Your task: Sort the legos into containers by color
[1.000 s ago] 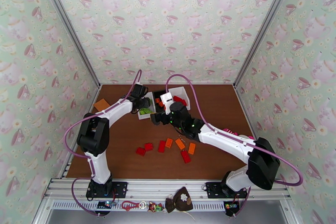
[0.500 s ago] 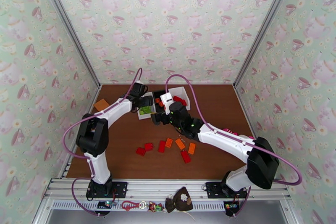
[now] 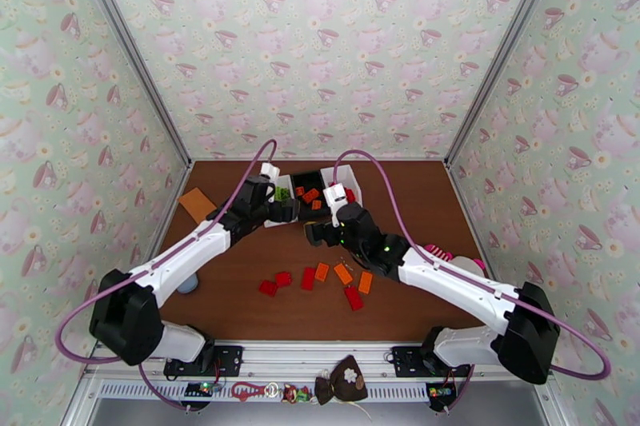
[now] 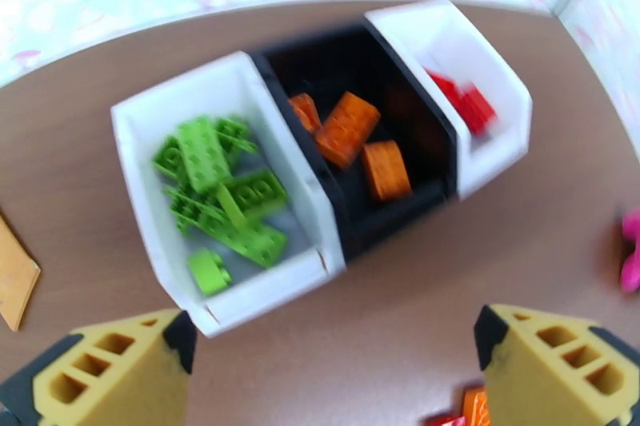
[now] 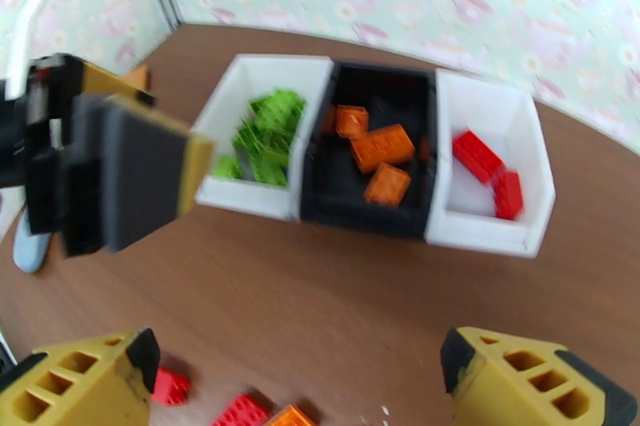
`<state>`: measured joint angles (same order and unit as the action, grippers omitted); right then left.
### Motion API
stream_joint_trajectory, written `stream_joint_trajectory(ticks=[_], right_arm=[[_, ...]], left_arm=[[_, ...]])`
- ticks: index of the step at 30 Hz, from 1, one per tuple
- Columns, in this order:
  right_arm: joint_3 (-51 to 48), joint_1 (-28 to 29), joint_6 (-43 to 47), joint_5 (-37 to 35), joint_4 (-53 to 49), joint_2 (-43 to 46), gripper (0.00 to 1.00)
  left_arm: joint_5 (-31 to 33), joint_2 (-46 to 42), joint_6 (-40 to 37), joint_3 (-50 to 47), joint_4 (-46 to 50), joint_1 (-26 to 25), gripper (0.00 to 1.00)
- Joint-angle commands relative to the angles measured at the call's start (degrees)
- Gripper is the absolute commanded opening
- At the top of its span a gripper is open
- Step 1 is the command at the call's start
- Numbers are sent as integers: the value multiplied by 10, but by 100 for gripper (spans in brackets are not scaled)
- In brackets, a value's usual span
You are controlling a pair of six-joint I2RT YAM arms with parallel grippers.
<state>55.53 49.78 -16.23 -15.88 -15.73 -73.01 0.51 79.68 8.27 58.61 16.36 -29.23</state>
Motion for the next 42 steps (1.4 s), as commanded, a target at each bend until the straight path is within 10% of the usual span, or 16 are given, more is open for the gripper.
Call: stream_joint_trajectory(ticks=[1,21,42], right_arm=[[-20,2,-40,-34,-108,35,99],[-140,118,-291,-5,-324,83,95],[-138,124,-259,27,-210,-87,58]], left_arm=[[-48,-55,-69,-43,-32,-21,99],[-360,-221,-293,-190,11,-127,100],[-369,-235,-288,-210,5,-135,100]])
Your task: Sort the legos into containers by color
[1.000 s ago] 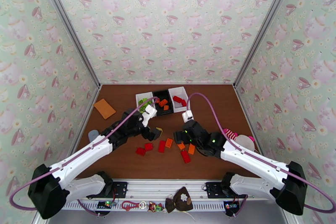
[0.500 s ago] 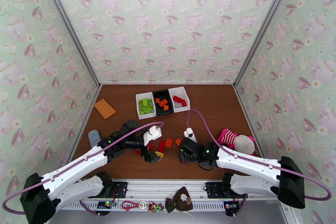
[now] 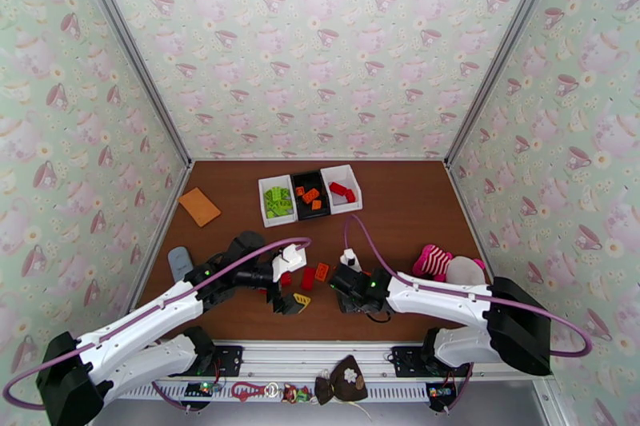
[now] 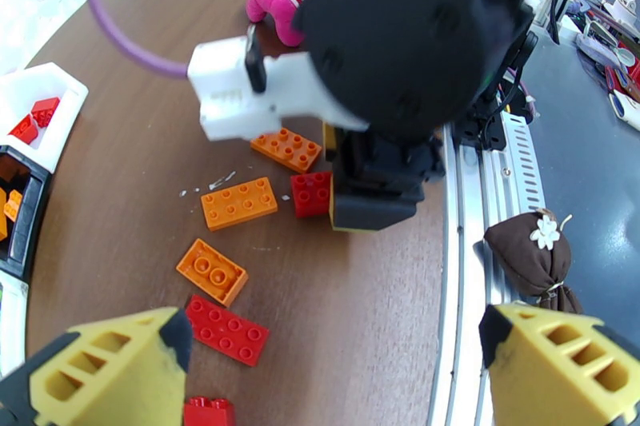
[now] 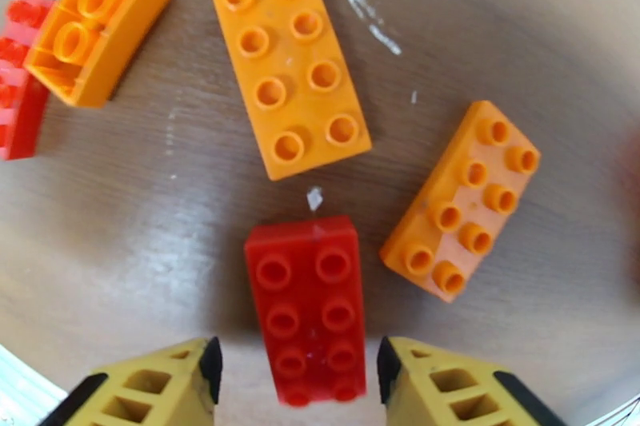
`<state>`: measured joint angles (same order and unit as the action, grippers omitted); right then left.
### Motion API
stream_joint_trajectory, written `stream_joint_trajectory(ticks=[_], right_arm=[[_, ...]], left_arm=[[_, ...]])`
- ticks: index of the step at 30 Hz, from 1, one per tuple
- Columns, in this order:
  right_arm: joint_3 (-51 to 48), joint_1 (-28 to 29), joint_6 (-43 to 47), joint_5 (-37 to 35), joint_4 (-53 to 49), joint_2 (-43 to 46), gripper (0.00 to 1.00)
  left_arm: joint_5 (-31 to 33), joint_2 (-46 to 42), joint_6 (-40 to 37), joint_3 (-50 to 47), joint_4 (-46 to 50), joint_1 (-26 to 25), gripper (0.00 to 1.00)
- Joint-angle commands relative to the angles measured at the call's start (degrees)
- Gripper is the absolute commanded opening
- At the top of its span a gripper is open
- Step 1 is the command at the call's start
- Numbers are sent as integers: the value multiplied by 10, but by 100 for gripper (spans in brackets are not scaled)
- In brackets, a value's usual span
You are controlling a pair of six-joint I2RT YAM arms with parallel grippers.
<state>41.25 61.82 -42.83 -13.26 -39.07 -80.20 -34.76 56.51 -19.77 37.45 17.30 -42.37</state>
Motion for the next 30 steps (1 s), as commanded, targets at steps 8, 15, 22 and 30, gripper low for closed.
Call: stream_joint_trajectory(ticks=[8,15,22,30], right_arm=[[7,3,7,5,54,-59,52],[18,3,8,-6,37,-66,21],[47,2,19,-43,27,-35,20],[106,-27,68,-50,47,-7,19]], left_arm=[[-15,-4,-8,0,-7,-4,100],[-3,-6,7,-1,-15,-4,100],[10,-18,27,-10,-36,-4,100],[32,-36,44,-22,-58,-3,100]])
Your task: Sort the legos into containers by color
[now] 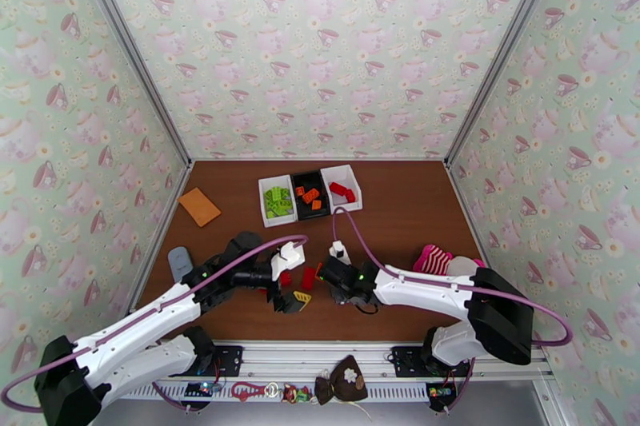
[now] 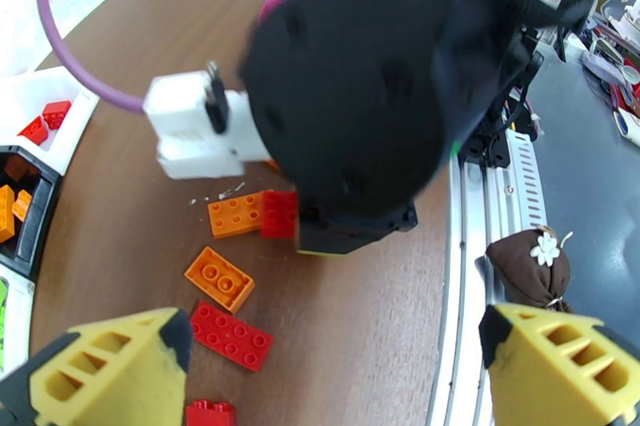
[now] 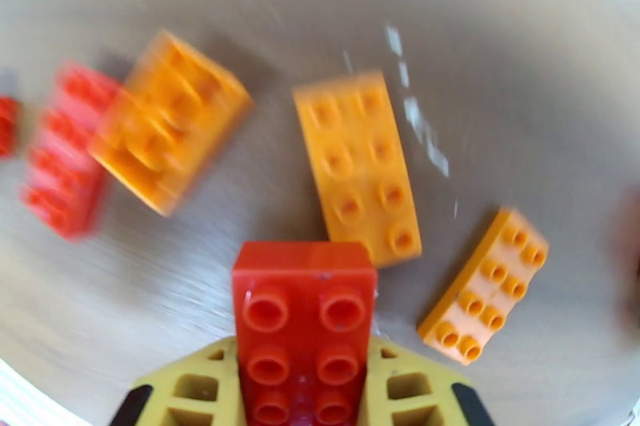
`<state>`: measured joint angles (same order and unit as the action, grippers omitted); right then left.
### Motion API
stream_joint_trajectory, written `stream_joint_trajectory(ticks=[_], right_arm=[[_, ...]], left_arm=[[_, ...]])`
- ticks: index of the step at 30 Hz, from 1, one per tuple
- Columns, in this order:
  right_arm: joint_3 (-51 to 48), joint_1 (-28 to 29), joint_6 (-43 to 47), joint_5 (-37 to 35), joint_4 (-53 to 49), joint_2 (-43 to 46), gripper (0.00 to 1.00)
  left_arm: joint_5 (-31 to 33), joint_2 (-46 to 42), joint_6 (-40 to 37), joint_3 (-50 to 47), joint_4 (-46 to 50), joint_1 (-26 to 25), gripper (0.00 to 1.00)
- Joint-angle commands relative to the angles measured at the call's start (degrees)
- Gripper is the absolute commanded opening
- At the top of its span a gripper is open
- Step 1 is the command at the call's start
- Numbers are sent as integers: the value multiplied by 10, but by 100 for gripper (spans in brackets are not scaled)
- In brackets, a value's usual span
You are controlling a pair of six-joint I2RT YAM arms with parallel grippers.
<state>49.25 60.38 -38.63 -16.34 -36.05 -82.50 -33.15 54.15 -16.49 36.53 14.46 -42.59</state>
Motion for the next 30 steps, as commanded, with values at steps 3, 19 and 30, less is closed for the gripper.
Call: stream_joint_trajectory(ticks=[3,19,30], right_arm=[[50,-35,53,-13,39,20,19],[200,-197,225,69,90,-59,19],[278,-299,278,99,168,-146,17]], left_arm=[[36,-11,25,-14,-53,-1,100],[165,77,78,-17,-239,1,100],[204,170,119,4,-348,11,100]])
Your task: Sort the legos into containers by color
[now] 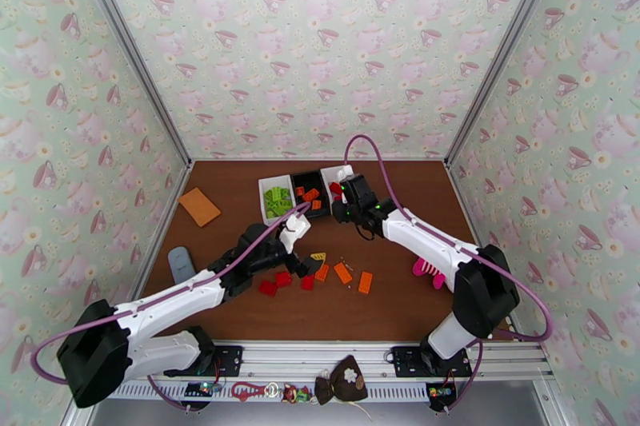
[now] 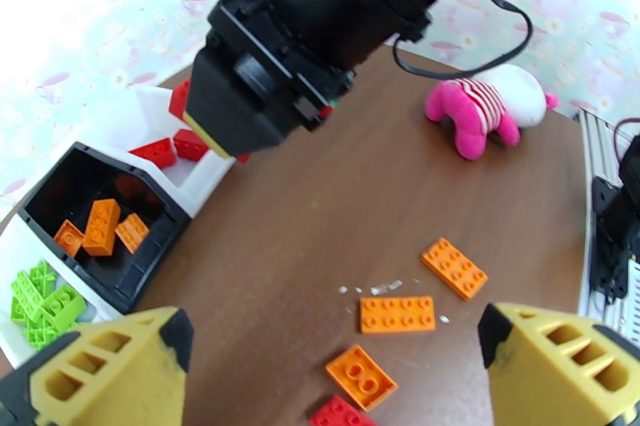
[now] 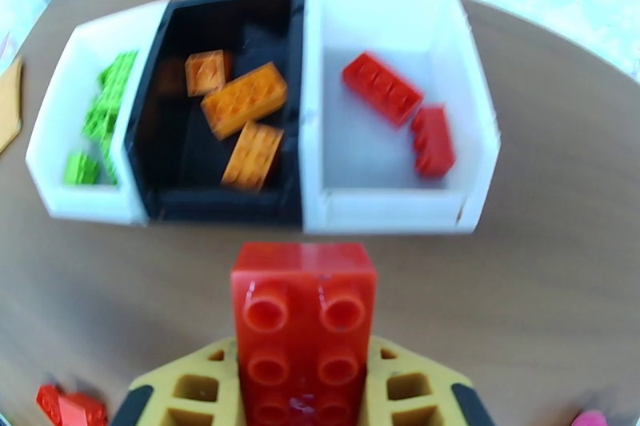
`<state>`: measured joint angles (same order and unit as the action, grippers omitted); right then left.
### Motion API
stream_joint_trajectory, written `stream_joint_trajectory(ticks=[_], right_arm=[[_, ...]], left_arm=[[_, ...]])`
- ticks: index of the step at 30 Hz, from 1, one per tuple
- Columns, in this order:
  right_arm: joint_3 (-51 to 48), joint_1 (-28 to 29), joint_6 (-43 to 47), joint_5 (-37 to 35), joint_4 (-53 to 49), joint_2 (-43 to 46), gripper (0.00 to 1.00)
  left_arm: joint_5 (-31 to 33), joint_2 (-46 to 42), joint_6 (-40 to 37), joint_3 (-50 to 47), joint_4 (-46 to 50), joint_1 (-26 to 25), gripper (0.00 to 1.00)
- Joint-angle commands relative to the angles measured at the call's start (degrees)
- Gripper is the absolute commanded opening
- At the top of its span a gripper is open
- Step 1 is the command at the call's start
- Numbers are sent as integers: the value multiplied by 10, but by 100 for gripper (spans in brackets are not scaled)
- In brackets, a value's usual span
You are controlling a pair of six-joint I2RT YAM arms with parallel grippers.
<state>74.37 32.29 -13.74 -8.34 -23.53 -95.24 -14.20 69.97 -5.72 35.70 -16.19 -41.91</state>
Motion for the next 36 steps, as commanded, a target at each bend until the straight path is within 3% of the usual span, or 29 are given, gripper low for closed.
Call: stream_joint_trajectory(ticks=[1,15,20,26,36], right_arm=[[37,-27,34,28,52,-29,18],[207,-67,55,45,99,-238,20],[247,-72,49,35,101,-285,34],[242,-72,59,37,91,-253,61],[100,-72,63,58,133,-106,79]], left_arm=[[14,15,11,14,-44,3,100],[16,17,7,15,-25,10,100],[20,4,3,14,-6,11,100],[15,-10,0,13,11,14,100],[43,-68,9,10,103,16,100]])
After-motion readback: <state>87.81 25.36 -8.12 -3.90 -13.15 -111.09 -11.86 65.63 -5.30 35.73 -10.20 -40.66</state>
